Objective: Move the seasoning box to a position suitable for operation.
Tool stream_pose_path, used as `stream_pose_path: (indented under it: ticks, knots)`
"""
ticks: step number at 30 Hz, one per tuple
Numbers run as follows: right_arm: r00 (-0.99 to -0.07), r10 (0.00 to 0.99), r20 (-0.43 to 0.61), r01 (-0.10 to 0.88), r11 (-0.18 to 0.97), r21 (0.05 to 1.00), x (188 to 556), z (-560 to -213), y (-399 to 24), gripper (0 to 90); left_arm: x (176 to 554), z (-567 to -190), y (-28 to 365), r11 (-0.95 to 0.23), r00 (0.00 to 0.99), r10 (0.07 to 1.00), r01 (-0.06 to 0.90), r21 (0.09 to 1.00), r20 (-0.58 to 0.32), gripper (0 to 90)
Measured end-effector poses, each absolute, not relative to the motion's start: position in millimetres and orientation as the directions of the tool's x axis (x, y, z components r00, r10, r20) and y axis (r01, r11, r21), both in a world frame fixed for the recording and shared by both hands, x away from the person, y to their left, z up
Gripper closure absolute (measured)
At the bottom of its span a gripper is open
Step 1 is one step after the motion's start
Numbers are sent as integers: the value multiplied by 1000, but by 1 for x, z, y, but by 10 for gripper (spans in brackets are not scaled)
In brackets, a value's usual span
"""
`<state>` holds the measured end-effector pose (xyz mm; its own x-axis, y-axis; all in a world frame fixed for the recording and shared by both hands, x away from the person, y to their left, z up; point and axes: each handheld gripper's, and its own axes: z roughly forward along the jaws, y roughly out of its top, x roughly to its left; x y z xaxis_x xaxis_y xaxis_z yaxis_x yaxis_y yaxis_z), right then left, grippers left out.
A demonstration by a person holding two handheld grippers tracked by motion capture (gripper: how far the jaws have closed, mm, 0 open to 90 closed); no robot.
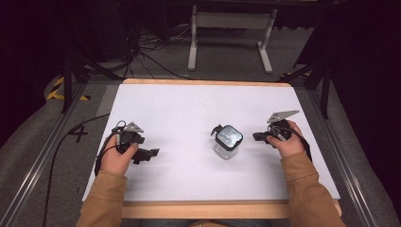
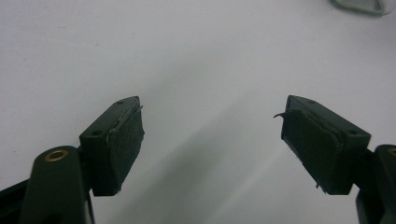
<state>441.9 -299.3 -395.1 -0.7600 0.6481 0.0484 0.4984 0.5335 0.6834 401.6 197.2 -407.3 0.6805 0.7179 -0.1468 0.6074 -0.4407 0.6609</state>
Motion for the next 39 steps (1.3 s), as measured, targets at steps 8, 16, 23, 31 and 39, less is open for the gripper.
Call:
stream_pose_path:
  ticks: [8, 16, 23, 31, 39]
  knots:
    - [-786, 615, 61, 460, 517, 722, 442, -394, -293, 900, 394, -400, 190, -454, 708, 690, 585, 672, -150, 213]
    - [-835, 548, 55, 384, 508, 771, 447, -399, -277, 900, 388, -398, 192, -468, 716, 684, 579, 668, -142, 213]
    - [-853, 518, 62, 365, 509, 779, 452, -403, -267, 900, 383, -397, 194, -470, 712, 686, 589, 658, -148, 213]
    - [-857, 511, 67, 367, 514, 776, 452, -403, -266, 900, 383, -399, 194, -467, 711, 689, 585, 663, -143, 213]
    - [-865, 495, 87, 379, 530, 758, 447, -405, -264, 900, 386, -397, 191, -470, 719, 679, 582, 664, -149, 214]
